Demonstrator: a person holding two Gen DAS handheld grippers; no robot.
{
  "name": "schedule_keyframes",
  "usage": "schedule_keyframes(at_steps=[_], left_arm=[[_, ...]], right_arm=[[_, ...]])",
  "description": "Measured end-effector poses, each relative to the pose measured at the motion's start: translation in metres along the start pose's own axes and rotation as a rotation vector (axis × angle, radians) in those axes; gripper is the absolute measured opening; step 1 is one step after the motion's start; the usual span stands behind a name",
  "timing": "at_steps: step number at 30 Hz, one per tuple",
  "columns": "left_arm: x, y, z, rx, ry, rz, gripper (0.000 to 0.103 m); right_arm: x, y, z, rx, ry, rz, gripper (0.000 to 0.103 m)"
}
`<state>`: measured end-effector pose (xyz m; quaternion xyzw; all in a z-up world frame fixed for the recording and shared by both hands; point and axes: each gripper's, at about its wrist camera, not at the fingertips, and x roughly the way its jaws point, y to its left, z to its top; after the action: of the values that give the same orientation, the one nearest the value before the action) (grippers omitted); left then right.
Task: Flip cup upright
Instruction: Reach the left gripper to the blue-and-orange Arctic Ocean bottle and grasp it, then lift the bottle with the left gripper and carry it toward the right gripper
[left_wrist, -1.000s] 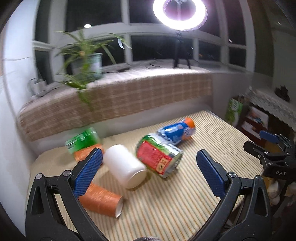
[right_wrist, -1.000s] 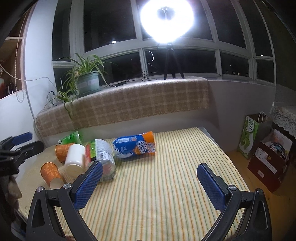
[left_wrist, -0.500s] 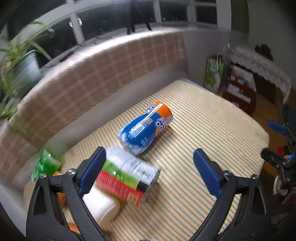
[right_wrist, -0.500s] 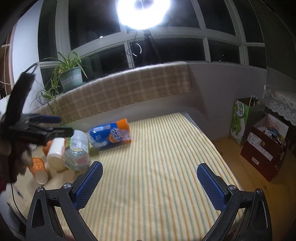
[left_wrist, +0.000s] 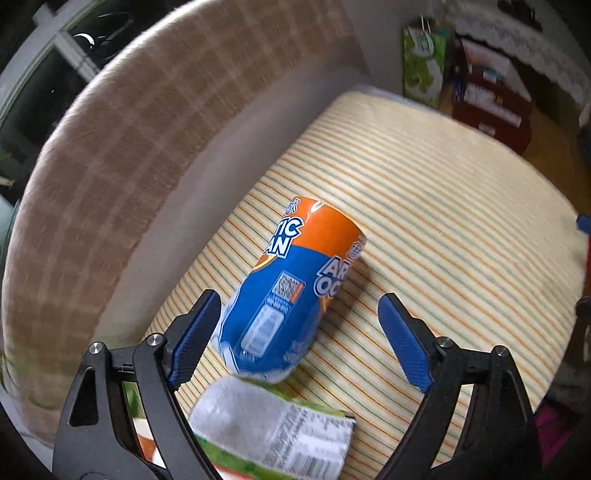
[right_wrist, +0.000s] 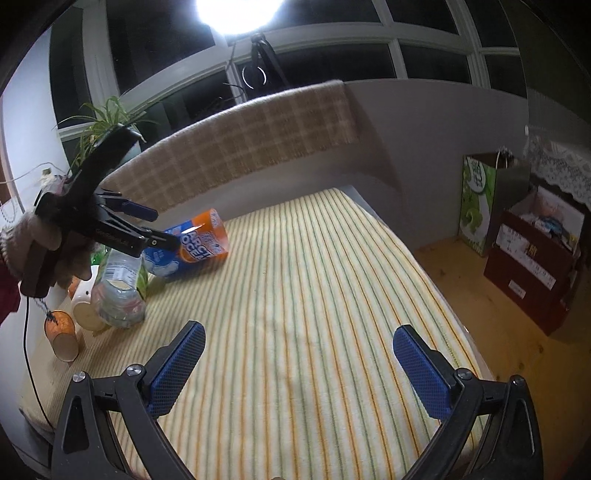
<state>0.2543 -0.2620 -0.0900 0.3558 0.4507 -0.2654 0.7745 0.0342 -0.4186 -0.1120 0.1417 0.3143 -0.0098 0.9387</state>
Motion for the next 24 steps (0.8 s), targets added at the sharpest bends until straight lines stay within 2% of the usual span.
schedule_keyframes(at_steps=[6,12,14,16,17,24], left_arm=[[0.029,-0.005,0.009,0.085,0.113,0.027,0.09],[0.049,-0.009,0.012,0.132,0.175,0.059,0.09],[0.056,-0.013,0.013,0.159,0.194,0.069,0.085],[0.061,-0.016,0.013,0.187,0.202,0.091,0.08],[0.063,-0.016,0.013,0.189,0.205,0.09,0.073],[0.058,-0.012,0.017,0.157,0.165,0.073,0.068]], right_arm=[[0.005,-0.012,-0.002,0.026,0.011,0.002,0.103],[0.012,-0.025,-0.005,0.076,0.037,0.004,0.103],[0.015,-0.028,-0.006,0.093,0.045,0.007,0.103],[0.015,-0.029,-0.006,0.101,0.047,0.009,0.103],[0.015,-0.029,-0.006,0.1,0.046,0.008,0.103],[0.016,-0.031,-0.006,0.114,0.05,-0.003,0.103]])
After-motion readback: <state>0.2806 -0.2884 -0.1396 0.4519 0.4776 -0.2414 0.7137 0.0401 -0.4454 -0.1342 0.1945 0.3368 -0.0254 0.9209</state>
